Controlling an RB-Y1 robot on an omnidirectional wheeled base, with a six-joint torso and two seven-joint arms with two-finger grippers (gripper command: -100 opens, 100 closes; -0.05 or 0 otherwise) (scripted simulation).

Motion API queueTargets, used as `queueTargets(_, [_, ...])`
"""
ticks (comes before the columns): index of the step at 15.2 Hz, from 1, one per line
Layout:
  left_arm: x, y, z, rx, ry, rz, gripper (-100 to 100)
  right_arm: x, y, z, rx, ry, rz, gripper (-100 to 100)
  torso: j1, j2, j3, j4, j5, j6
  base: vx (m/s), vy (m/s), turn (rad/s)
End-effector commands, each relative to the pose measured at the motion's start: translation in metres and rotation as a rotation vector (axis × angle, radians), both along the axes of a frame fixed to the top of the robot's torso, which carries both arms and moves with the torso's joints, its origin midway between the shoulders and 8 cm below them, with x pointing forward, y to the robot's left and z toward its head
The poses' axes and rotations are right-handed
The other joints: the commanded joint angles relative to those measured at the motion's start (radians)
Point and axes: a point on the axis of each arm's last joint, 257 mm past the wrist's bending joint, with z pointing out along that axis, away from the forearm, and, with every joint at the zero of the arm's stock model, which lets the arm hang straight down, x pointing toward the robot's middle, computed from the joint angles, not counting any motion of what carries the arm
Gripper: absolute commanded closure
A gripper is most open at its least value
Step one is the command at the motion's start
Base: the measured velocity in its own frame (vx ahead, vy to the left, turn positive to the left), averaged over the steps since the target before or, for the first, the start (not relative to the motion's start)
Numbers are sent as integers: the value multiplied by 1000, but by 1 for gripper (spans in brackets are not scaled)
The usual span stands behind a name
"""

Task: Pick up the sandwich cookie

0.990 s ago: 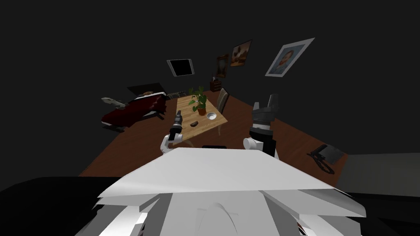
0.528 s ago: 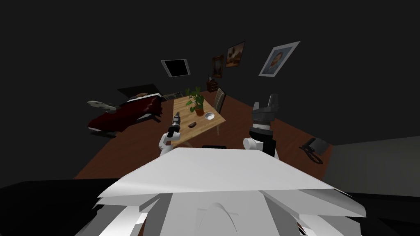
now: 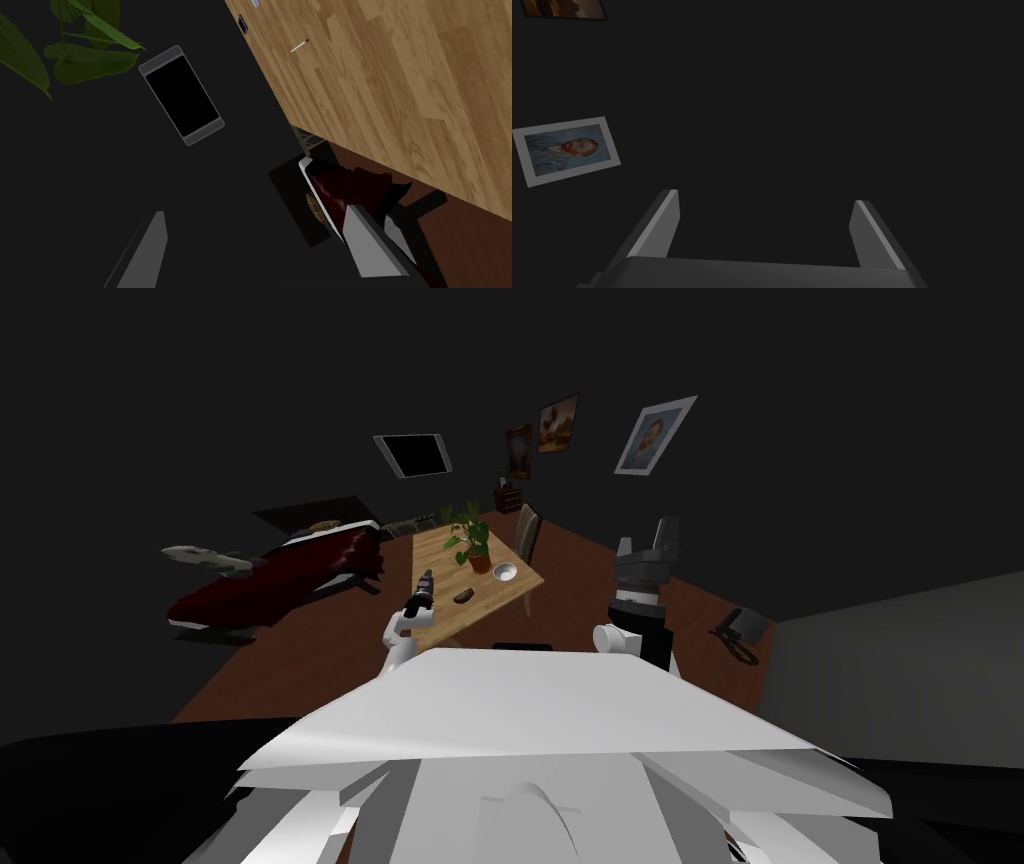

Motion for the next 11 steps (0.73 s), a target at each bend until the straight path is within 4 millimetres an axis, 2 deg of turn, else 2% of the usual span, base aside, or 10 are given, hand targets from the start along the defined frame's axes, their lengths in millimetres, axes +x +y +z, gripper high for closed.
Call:
queueTargets(1, [2, 24, -5, -8, 39, 47, -100, 0, 0, 0, 0, 0, 0, 0, 0, 0, 0, 0, 0, 0, 0, 4, -130])
queueTargets(2, [-4, 29, -23, -22, 80, 65, -100, 0, 0, 0, 0, 0, 0, 0, 0, 0, 0, 0, 0, 1, 2, 7, -179])
queueTargets(3, [-7, 32, -30, -29, 99, 74, -100, 0, 0, 0, 0, 0, 0, 0, 0, 0, 0, 0, 0, 1, 3, 8, -78])
queueTargets(4, [-7, 32, -30, -29, 99, 74, -100, 0, 0, 0, 0, 0, 0, 0, 0, 0, 0, 0, 0, 0, 2, 6, 8])
queueTargets(5, [-7, 52, -34, -40, 127, 115, -100, 0, 0, 0, 0, 0, 0, 0, 0, 0, 0, 0, 0, 0, 3, -1, -154])
queueTargets(6, [-13, 56, -47, -51, 159, 129, -100, 0, 0, 0, 0, 0, 0, 0, 0, 0, 0, 0, 0, 1, 5, 4, -192])
queueTargets(7, [-14, 56, -48, -53, 165, 132, -100, 0, 0, 0, 0, 0, 0, 0, 0, 0, 0, 0, 0, 1, 4, 7, -74])
queueTargets(8, [-13, 74, -46, -65, 180, 168, -100, 0, 0, 0, 0, 0, 0, 0, 0, 0, 0, 0, 0, 0, 5, 4, -172])
queueTargets(9, [-20, 77, -60, -77, 215, 184, -100, 0, 0, 0, 0, 0, 0, 0, 0, -1, 0, 0, 0, 1, 7, 7, -188])
queueTargets(11, [-23, 79, -65, -82, 228, 190, -100, 0, 0, 0, 0, 0, 0, 0, 0, 0, 0, 0, 0, 0, 4, 7, -21])
